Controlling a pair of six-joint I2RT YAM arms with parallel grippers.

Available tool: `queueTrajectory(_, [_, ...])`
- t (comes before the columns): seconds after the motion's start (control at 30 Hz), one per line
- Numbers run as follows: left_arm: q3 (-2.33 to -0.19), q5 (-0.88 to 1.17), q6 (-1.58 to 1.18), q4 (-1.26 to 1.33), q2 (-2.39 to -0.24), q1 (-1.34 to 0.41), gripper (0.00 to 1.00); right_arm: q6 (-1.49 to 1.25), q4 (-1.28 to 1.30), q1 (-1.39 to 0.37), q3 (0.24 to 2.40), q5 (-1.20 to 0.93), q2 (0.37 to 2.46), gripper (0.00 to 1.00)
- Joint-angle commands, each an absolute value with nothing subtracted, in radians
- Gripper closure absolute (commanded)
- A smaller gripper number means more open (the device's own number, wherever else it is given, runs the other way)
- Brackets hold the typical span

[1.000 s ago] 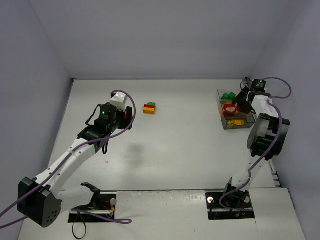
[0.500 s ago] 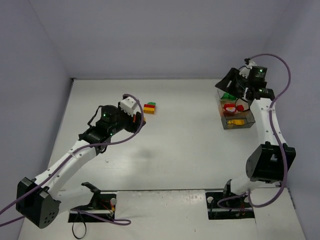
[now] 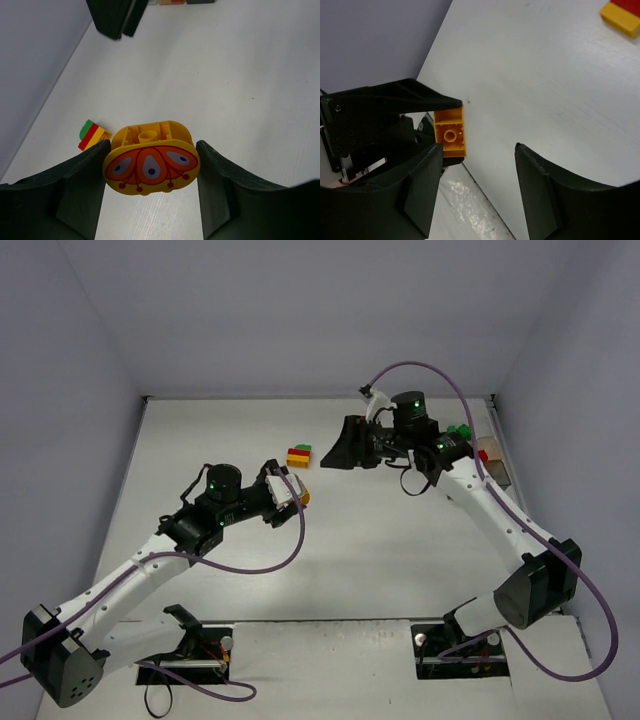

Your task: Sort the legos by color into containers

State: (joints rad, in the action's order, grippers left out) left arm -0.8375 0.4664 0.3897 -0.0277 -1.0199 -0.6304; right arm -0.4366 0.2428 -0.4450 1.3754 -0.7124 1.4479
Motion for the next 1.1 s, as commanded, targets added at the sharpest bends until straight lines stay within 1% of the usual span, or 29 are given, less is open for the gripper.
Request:
queueTrajectory(0.0, [-0.859,0.532,0.489,0.080,-1.008,-0.643,1.00,-0.468,0.187,-0.506,1.365,-0.715,1.402,0.44])
queueTrajectory(0.13, [-0.883,0.529,0.483,0.089,-1.029,-0.655,1.00,-0.465,0.176,-0.593,1.347,-0.684,1.404,0.44])
queueTrajectory(0.3, [-0.900,0.532,0.482,0.098,-1.049,-0.678,1.00,-0.472,0.150,-0.643,1.324,-0.652,1.413,0.43])
queueTrajectory(0.63, [-0.908,0.525,0.466,0.133,-1.060,-0.690,1.00,-0.456,0.147,-0.672,1.295,-0.624,1.436,0.41])
queueTrajectory(0.83, [-0.902,0.534,0.454,0.159,-1.071,-0.690,1.00,-0.446,0.149,-0.670,1.270,-0.604,1.439,0.43])
queueTrajectory(0.87, [-0.903,0.535,0.456,0.158,-1.074,-0.690,1.00,-0.442,0.147,-0.670,1.269,-0.597,1.437,0.46])
queueTrajectory(0.9, [-0.904,0.537,0.454,0.158,-1.075,-0.689,1.00,-0.439,0.147,-0.672,1.266,-0.594,1.436,0.58])
queueTrajectory(0.97, [-0.902,0.540,0.453,0.160,-1.083,-0.690,1.00,-0.436,0.149,-0.670,1.266,-0.580,1.433,0.77])
queueTrajectory(1.0, [-0.903,0.540,0.449,0.158,-1.088,-0.690,0.98,-0.431,0.147,-0.670,1.269,-0.557,1.425,0.94])
queueTrajectory(1.03, [-0.902,0.537,0.446,0.155,-1.092,-0.690,0.88,-0.428,0.149,-0.670,1.270,-0.543,1.422,1.00])
queueTrajectory(1.07, [-0.897,0.528,0.440,0.156,-1.095,-0.690,0.77,-0.420,0.149,-0.664,1.270,-0.531,1.419,1.00])
